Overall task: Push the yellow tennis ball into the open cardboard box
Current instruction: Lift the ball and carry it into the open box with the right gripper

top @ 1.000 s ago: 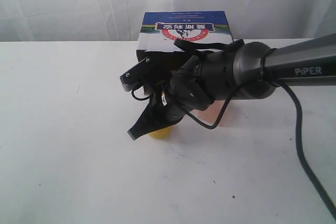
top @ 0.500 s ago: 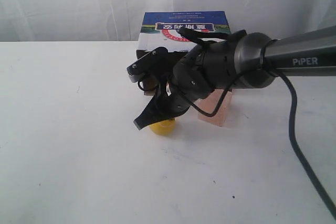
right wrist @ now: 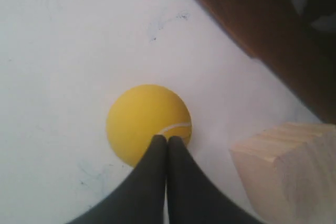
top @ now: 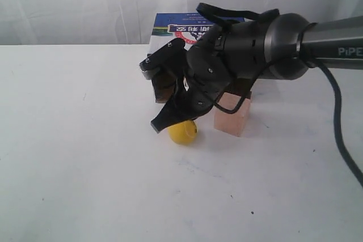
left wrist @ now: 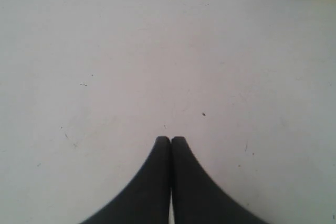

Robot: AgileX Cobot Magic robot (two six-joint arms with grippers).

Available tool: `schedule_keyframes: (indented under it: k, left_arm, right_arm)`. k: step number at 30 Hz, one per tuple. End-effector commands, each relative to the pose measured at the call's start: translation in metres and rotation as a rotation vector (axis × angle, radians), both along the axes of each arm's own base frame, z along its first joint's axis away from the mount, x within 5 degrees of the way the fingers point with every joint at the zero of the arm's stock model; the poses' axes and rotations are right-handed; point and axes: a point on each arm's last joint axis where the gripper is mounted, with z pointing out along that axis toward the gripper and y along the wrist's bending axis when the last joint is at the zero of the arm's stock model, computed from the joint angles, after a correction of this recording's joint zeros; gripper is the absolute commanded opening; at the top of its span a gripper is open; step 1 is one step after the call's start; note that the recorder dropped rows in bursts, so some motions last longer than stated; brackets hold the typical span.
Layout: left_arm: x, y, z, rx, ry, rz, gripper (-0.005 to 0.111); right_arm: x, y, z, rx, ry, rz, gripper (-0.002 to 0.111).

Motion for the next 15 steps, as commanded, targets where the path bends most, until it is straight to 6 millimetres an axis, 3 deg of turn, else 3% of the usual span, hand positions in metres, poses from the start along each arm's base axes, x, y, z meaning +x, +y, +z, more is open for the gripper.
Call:
schedule_keyframes:
  k: [1,6,10,11,13,14,15]
  left_arm:
    - [-0.001,0.000,-0.003,0.009,0.015,-0.005,0.000]
    - [-0.001,0.000,-0.003,0.009,0.015,-0.005,0.000]
    - [-0.001,0.000,-0.003,0.009,0.015,-0.005,0.000]
    - [-0.001,0.000,-0.003,0.009,0.015,-0.005,0.000]
    - [-0.001,0.000,-0.003,0.009,0.015,-0.005,0.000]
    - [-0.001,0.000,-0.003,0.009,0.015,-0.005,0.000]
    - [-0.001,0.000,-0.003,0.009,0.015,-0.005,0.000]
  right_arm:
    - [-0.016,0.006,0.005,-0.030,0.051,-0.006,0.000]
    - [-0.025,0.005,-0.028,-0.054,0.115,-0.012,0.000]
    - [-0.009,0.009,-0.053,-0.025,0.086,0.006,0.000]
    - [0.004,0.011,-0.067,0.011,0.063,0.004,0.000]
    - [0.039,0.007,-0.075,0.045,0.013,-0.031,0.000]
    - [0.061,0.001,-0.058,0.049,-0.022,-0.104,0.000]
    - [0.070,-0.004,-0.044,0.031,-0.062,-0.136,0.000]
